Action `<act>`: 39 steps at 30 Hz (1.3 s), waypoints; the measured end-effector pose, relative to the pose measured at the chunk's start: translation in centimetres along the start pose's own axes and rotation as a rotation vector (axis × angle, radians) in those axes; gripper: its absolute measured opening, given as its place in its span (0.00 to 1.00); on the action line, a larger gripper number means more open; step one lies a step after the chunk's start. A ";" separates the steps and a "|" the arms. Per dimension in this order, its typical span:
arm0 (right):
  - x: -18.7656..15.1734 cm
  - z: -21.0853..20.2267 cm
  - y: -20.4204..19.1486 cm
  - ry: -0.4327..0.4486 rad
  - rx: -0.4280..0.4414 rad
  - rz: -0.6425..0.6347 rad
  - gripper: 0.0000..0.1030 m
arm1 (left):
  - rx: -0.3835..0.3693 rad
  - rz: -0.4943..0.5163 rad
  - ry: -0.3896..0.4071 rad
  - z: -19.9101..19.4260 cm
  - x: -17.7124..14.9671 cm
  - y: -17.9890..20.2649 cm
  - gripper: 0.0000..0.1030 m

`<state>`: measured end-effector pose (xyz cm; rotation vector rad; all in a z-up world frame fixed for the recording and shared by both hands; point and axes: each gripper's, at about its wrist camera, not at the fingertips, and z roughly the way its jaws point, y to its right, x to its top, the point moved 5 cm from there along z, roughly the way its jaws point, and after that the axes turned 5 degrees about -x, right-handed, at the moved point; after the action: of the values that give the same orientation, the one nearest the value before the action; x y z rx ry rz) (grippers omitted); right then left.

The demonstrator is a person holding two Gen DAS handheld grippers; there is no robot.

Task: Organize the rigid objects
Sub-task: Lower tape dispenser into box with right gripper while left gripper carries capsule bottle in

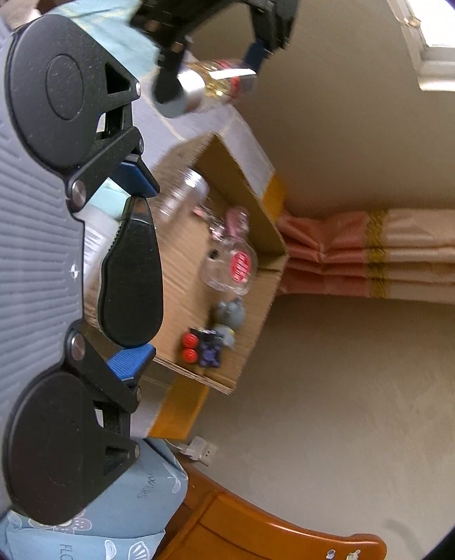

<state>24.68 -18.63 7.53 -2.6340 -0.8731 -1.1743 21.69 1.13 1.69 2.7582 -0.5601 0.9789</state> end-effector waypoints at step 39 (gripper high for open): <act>-0.4 0.6 -0.2 -0.021 -0.035 0.126 1.00 | 0.068 -0.093 0.004 7.1 5.9 -3.6 0.91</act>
<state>24.70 -18.42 6.75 -2.6888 -0.6847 -1.1432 31.42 0.76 -0.18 2.8120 -0.4006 1.0002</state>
